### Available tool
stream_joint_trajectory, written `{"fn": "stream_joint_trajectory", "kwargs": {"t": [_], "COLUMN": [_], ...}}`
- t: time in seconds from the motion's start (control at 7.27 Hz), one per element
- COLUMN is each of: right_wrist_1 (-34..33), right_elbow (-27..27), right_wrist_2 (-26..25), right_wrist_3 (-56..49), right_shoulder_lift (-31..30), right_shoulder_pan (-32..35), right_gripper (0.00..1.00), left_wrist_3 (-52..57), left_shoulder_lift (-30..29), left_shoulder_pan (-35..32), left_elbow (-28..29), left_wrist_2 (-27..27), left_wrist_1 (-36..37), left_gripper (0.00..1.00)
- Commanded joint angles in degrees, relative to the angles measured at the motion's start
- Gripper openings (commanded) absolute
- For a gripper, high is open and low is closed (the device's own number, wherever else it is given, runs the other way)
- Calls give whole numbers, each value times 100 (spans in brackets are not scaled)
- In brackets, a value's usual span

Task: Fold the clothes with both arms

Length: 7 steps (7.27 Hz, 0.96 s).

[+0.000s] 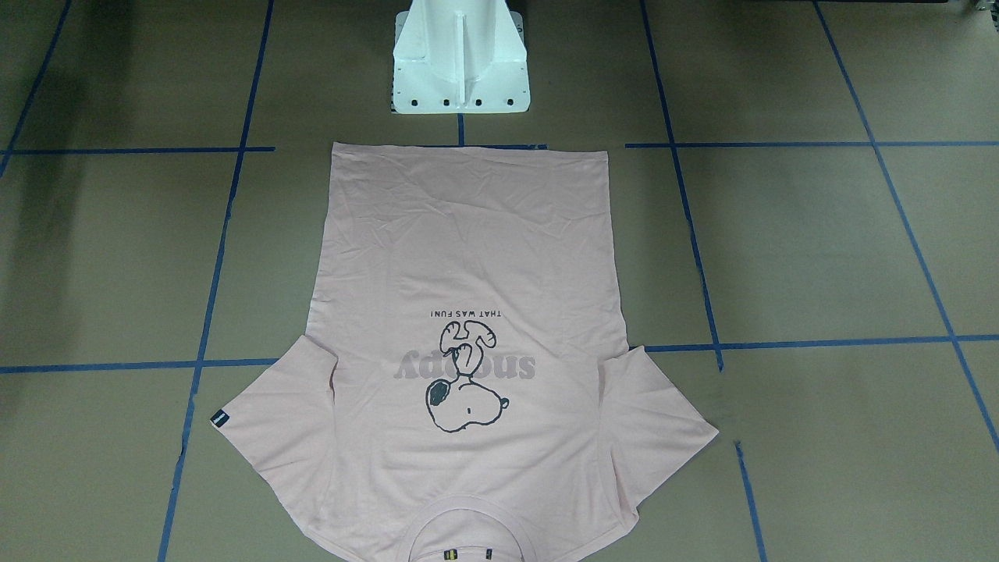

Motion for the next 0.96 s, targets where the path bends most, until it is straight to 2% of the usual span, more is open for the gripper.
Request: {"fn": "stream_joint_trajectory", "kwargs": {"t": [0.0,0.14,0.28,0.41,0.55,0.69,0.83], "right_wrist_1": [-5,247,1076,1833,2440,2873,3051], "right_elbow": [133,150,20,-495,-1222,-1873,-2124], "right_wrist_2": [-44,-35,-131,-628,-1294,-1623,-1913], "right_wrist_3": [582,1291,2551,3608,4419,5271,5628], "right_shoulder_lift": [373,585,735,1207,1855,2392,2598], "right_shoulder_pan": [-478,-707,-1214,-1742,-2295,-2622,-2887], "right_gripper": [100,100,100,100,94,82,70], "left_wrist_3": [-43,-43,-43,-43,-17,-8,1], "left_shoulder_lift": [17,34,34,25,25,34,43], "left_shoulder_pan": [1,1,1,1,1,1,1], "left_elbow": [-70,-123,-88,-149,-219,-281,-264], "left_wrist_2": [-40,-171,-259,-260,-260,-251,-251], "left_wrist_1": [-19,-28,-46,-55,-142,-169,-169], "left_gripper": [100,100,100,100,100,100,100]}}
